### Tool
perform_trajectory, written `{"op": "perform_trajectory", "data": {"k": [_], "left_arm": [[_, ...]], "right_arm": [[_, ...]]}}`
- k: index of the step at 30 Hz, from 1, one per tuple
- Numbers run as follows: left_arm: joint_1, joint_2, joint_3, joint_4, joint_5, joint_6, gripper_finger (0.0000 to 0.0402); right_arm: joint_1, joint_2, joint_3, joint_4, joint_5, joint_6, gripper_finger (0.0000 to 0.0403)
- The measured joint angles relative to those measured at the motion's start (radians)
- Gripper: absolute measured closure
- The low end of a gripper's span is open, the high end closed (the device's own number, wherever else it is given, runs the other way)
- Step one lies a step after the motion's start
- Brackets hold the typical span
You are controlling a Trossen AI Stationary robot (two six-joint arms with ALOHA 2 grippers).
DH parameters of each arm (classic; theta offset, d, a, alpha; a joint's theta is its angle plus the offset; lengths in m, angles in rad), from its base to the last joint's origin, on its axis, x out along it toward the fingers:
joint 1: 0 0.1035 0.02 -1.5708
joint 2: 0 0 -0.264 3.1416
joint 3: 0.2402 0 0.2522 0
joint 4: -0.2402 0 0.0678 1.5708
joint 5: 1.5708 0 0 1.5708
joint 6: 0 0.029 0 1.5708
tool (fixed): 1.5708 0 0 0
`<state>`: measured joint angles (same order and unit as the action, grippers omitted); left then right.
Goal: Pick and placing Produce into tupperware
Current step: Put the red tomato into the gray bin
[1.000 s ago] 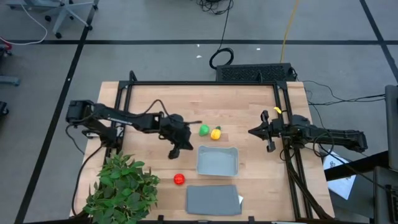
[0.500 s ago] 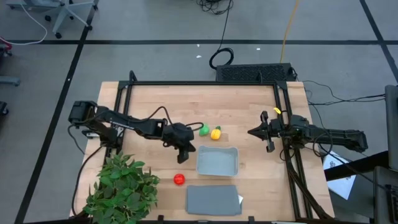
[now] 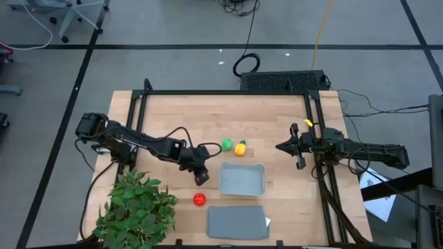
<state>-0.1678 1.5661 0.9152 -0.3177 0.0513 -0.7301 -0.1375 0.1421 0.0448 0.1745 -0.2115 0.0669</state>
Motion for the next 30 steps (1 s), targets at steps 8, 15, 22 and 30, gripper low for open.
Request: {"op": "perform_trajectory", "data": {"k": [8, 15, 22, 30], "left_arm": [[-0.054, 0.0, 0.162, -0.201, -0.023, -0.004, 0.0392], [-0.074, -0.002, 0.219, -0.21, -0.034, -0.033, 0.0381], [-0.086, 0.017, 0.214, -0.243, -0.056, -0.153, 0.038], [-0.138, 0.08, 0.223, -0.227, -0.019, -0.213, 0.038]], "right_arm": [[0.0, 0.0, 0.0, 0.0, 0.0, 0.015, 0.0403], [0.0, 0.0, 0.0, 0.0, 0.0, 0.034, 0.0403], [0.0, 0.0, 0.0, 0.0, 0.0, 0.038, 0.0403], [0.0, 0.004, 0.0, -0.002, 0.0, 0.038, 0.0403]]}}
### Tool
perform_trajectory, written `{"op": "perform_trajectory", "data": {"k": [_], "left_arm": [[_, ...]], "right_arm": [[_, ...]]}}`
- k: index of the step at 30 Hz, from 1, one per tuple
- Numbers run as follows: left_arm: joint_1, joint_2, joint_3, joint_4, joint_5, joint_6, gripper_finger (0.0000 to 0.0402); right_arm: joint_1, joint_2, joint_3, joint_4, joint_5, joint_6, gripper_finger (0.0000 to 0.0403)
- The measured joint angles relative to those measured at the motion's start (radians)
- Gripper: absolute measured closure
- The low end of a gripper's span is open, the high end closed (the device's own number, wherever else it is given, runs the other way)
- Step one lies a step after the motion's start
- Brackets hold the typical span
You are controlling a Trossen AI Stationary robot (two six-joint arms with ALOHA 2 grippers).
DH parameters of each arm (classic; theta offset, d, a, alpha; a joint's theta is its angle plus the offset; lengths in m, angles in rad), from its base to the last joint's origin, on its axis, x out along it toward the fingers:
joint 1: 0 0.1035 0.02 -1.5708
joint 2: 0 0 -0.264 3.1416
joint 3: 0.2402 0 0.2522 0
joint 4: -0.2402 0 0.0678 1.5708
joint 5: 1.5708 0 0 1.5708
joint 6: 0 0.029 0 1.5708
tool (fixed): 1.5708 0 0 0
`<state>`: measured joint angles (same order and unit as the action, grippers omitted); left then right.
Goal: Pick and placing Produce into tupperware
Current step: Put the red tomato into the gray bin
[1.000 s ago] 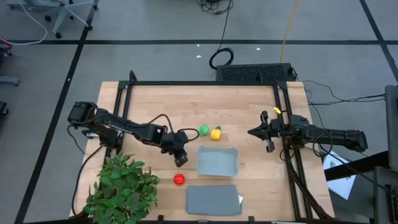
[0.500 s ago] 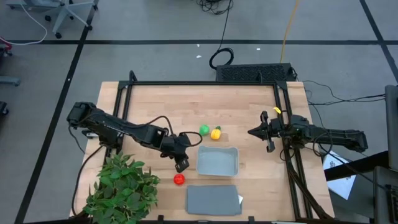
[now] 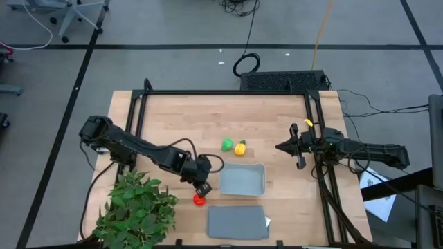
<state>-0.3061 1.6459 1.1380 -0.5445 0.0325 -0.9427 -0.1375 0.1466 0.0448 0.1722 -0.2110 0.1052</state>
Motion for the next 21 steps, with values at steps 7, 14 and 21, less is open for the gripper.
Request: {"op": "perform_trajectory", "data": {"k": [7, 14, 21], "left_arm": [[-0.059, 0.036, 0.002, 0.021, 0.018, -0.029, 0.038], [-0.062, 0.042, 0.001, -0.001, -0.008, -0.008, 0.038], [-0.048, 0.045, 0.001, -0.002, -0.007, 0.043, 0.0344]], "right_arm": [[0.0, 0.021, 0.0, 0.009, 0.001, 0.011, 0.0403], [0.0, 0.041, 0.0, -0.001, 0.0, 0.025, 0.0403], [0.0, 0.055, 0.0, 0.001, 0.0, 0.044, 0.0403]]}}
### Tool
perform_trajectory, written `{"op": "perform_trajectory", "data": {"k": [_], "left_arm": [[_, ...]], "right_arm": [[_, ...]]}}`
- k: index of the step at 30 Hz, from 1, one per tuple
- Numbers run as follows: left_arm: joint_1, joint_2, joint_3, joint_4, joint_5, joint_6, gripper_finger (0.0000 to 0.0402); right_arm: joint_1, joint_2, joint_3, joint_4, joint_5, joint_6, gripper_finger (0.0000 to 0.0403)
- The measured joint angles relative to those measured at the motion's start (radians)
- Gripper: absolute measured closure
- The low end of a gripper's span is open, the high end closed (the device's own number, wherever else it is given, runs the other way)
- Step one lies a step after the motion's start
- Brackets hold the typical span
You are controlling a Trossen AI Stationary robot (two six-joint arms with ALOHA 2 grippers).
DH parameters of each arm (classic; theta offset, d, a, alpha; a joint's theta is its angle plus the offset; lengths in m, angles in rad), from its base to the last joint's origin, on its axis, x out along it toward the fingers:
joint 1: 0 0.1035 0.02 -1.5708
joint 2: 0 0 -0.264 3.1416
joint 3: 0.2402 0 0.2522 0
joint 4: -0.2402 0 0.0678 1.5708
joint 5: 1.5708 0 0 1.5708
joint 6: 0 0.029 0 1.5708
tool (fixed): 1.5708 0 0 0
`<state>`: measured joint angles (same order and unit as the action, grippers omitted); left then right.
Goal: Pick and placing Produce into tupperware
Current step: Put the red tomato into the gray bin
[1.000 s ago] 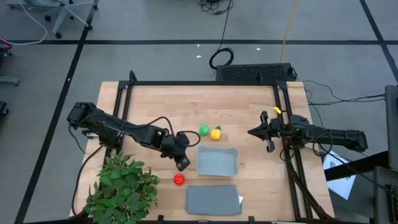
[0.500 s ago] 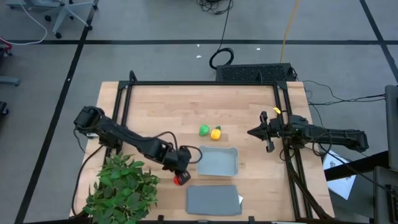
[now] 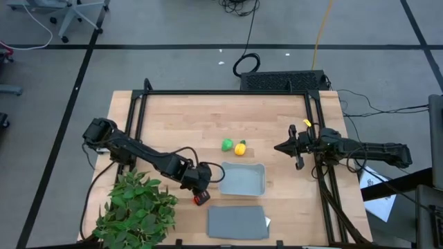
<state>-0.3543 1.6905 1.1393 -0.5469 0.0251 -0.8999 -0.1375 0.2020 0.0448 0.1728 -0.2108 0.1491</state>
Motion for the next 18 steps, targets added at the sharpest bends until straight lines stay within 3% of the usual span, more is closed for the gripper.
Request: {"op": "perform_trajectory", "data": {"k": [12, 18], "left_arm": [[0.026, 0.0, 0.0, 0.001, 0.081, 0.045, 0.0114], [0.024, 0.0, 0.0, 0.001, 0.129, 0.152, 0.0031]], "right_arm": [[0.0, 0.006, 0.0, 0.002, 0.0, 0.022, 0.0403], [0.0, 0.006, 0.0, 0.002, 0.0, 0.022, 0.0403]]}}
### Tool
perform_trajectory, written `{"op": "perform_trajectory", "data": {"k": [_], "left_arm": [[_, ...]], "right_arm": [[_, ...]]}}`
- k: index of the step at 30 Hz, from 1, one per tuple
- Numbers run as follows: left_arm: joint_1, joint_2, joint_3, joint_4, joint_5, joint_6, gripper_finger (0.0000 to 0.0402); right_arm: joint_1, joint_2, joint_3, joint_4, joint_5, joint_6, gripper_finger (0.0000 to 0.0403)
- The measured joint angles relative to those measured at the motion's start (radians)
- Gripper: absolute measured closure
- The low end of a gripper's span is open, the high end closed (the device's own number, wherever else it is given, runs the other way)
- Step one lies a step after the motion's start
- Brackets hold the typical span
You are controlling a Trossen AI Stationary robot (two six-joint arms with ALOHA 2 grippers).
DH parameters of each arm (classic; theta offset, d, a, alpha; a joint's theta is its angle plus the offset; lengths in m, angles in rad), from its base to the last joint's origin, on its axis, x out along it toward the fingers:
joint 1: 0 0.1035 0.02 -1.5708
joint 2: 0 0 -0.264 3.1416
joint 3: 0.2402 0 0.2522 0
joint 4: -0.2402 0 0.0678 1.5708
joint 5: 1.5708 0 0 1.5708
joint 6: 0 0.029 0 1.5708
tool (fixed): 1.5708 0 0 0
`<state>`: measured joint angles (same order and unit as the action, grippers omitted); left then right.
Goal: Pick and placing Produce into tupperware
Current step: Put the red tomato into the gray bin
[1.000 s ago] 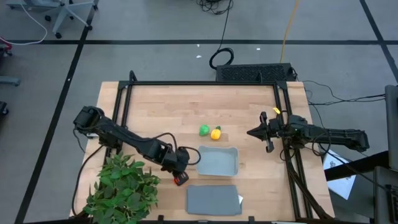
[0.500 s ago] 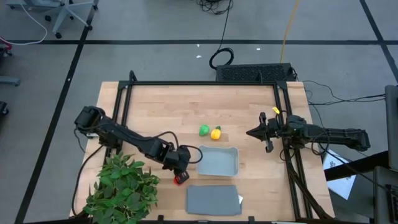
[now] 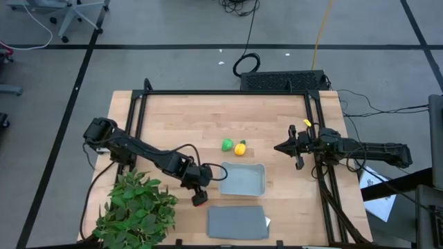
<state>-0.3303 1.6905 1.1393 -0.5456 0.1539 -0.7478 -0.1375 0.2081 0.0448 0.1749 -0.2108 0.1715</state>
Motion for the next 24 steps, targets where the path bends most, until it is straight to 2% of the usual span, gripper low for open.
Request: {"op": "perform_trajectory", "data": {"k": [6, 24], "left_arm": [[-0.014, 0.0, 0.0, 0.005, -0.008, 0.073, 0.0003], [-0.101, 0.0, 0.0, 0.03, -0.141, 0.257, 0.0011]], "right_arm": [[0.0, 0.0, 0.0, 0.0, 0.0, 0.0, 0.0403], [0.0, 0.0, 0.0, -0.001, 0.0, 0.0, 0.0403]]}}
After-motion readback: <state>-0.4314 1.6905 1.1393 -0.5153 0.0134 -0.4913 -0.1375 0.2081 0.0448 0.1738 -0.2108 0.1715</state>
